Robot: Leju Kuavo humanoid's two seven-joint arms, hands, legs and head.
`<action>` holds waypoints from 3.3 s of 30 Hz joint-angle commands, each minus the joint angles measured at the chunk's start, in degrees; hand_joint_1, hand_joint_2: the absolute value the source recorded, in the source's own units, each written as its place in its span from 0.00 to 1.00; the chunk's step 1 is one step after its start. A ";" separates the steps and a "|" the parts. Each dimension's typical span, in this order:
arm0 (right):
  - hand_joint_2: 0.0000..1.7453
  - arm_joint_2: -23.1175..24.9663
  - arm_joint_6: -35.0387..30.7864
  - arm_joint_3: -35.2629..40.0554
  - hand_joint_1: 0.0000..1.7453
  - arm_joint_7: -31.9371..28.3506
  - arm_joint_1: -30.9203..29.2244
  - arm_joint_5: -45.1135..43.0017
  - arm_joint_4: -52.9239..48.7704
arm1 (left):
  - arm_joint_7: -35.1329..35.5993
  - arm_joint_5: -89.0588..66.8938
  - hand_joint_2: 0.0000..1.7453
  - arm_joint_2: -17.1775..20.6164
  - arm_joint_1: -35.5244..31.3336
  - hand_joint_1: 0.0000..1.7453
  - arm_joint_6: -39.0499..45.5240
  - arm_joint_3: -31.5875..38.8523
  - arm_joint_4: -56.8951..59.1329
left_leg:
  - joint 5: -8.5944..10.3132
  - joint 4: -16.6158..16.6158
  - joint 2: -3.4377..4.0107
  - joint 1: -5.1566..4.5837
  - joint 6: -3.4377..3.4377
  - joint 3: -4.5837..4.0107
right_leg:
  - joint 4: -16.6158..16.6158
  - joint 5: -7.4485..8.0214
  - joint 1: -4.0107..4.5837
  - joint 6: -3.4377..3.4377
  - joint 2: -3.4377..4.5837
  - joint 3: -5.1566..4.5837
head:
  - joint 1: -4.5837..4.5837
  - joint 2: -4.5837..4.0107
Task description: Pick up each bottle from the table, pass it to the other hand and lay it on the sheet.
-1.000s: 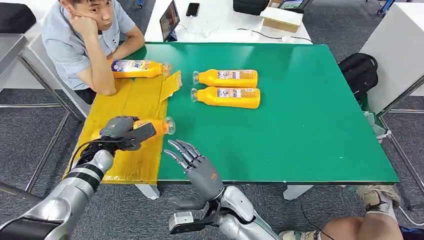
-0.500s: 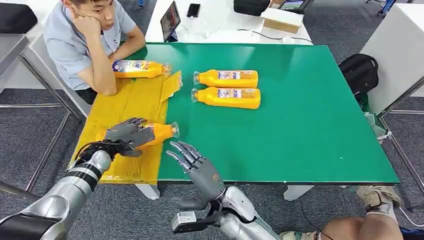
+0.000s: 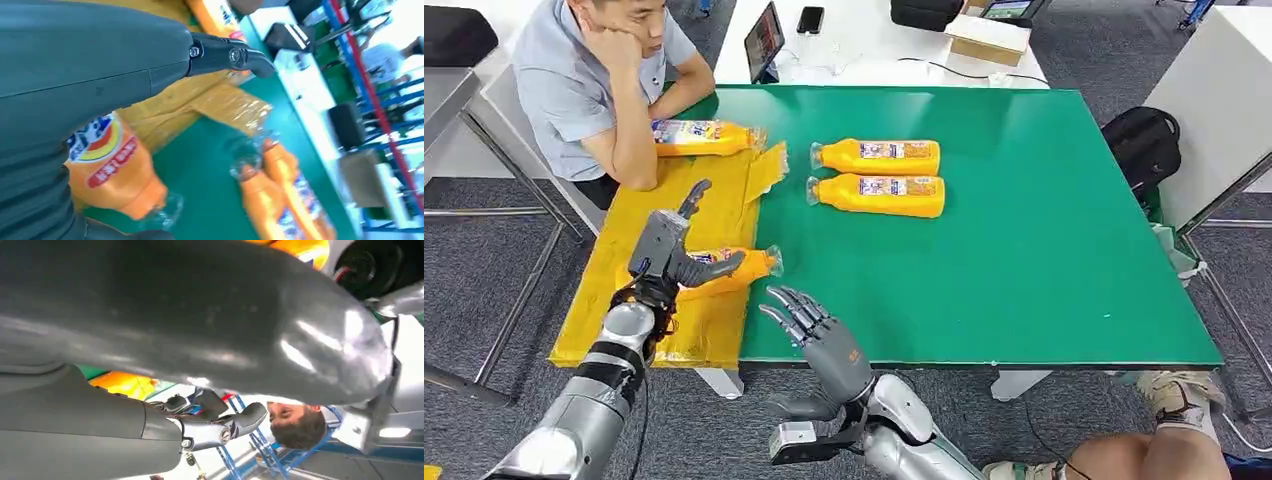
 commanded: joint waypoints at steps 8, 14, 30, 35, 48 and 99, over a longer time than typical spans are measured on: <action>0.00 -2.30 -5.86 -1.38 0.00 2.37 -0.01 1.18 0.38 | -1.91 34.64 1.00 -8.70 6.47 0.00 -1.06 13.29 -21.22 | -0.27 0.08 0.20 0.13 -0.07 0.36 | 0.01 -0.20 0.19 -0.15 0.06 0.38 | 0.00 0.00; 0.00 -4.58 -5.48 -4.67 0.00 3.66 0.85 3.77 -0.99 | -0.81 39.76 1.00 -7.60 9.43 0.00 -0.28 12.63 -25.52 | -0.11 0.00 0.09 0.03 -0.04 0.18 | -0.07 -0.09 0.05 -0.09 -0.01 0.19 | 0.00 0.00; 1.00 -16.43 -0.04 -19.08 0.00 15.32 -7.04 19.33 8.57 | -8.06 24.23 1.00 -6.38 20.48 0.00 5.57 7.63 -35.15 | -0.07 -0.02 0.01 -0.13 0.01 0.06 | -0.11 -0.03 -0.08 -0.03 -0.02 0.12 | 0.00 0.00; 1.00 -16.43 1.26 -18.56 0.00 17.07 -8.78 22.16 11.58 | -8.83 20.22 1.00 -5.95 20.63 0.00 7.68 6.30 -34.74 | -0.09 0.00 -0.02 -0.13 0.00 0.07 | -0.13 -0.03 -0.07 -0.07 -0.04 0.15 | 0.00 0.00; 1.00 -15.70 10.86 -17.96 0.00 29.59 -14.04 28.57 22.84 | -7.01 16.59 1.00 -5.52 22.78 0.00 9.14 5.08 -35.55 | -0.14 -0.01 0.10 -0.11 0.00 0.17 | -0.11 -0.05 -0.05 -0.06 0.06 0.21 | -0.02 0.00; 1.00 -10.22 5.28 -18.44 1.00 6.74 -14.66 15.98 29.40 | -6.02 20.45 1.00 -5.22 14.45 0.00 6.01 1.54 -24.59 | -0.03 -0.01 0.10 -0.09 0.05 0.36 | -0.14 0.12 -0.01 -0.13 -0.05 0.37 | 0.00 0.00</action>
